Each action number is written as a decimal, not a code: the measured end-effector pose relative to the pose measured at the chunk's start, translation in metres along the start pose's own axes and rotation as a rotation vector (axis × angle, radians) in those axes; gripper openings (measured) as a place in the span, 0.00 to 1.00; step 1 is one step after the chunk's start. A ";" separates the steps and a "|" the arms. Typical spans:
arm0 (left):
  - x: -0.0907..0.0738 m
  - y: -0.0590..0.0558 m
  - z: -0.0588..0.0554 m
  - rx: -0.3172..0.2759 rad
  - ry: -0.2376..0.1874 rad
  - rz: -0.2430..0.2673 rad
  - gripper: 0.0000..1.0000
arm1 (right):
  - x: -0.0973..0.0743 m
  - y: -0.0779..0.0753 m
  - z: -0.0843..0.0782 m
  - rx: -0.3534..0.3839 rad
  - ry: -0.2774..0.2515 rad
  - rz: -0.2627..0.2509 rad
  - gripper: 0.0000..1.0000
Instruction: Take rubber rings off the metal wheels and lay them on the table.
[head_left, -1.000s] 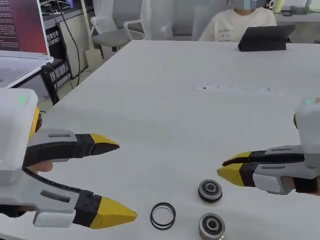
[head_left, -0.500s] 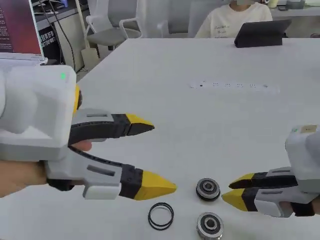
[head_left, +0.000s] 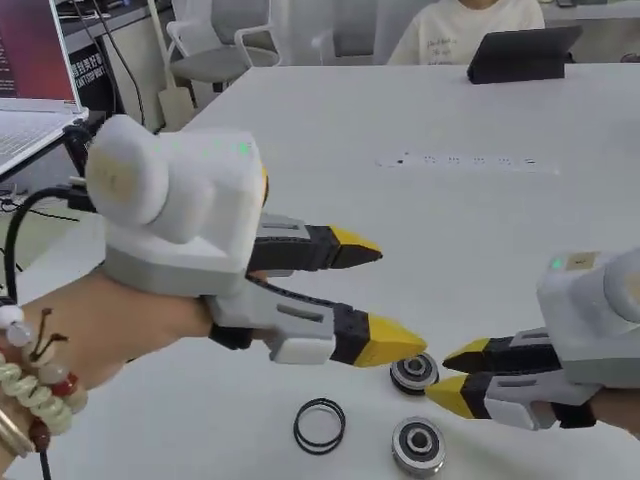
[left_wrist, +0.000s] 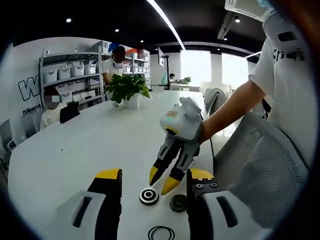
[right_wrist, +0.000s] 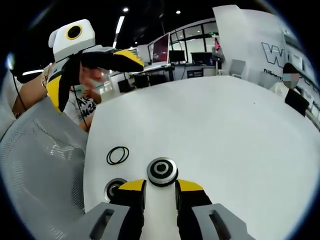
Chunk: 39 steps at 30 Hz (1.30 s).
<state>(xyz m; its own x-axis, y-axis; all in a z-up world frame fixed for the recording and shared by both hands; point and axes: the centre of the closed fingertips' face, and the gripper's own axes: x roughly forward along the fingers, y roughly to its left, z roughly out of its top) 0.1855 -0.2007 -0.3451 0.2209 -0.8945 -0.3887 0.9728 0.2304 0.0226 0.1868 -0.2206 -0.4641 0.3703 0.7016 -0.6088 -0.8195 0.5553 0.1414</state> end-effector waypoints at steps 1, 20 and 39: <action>0.005 0.002 -0.002 -0.013 -0.004 0.001 0.45 | 0.001 0.000 0.000 -0.006 0.001 -0.002 0.21; 0.054 0.007 -0.072 -0.020 0.147 0.008 0.21 | 0.006 -0.003 -0.003 -0.049 0.013 -0.015 0.19; 0.060 0.009 -0.094 -0.029 0.202 0.031 0.08 | 0.006 -0.005 -0.005 -0.075 0.020 -0.019 0.17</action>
<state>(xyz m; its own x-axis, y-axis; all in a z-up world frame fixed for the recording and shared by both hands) 0.2015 -0.2162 -0.4551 0.2291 -0.7928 -0.5649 0.9628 0.2699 0.0116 0.1910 -0.2213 -0.4725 0.3780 0.6816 -0.6265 -0.8430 0.5331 0.0715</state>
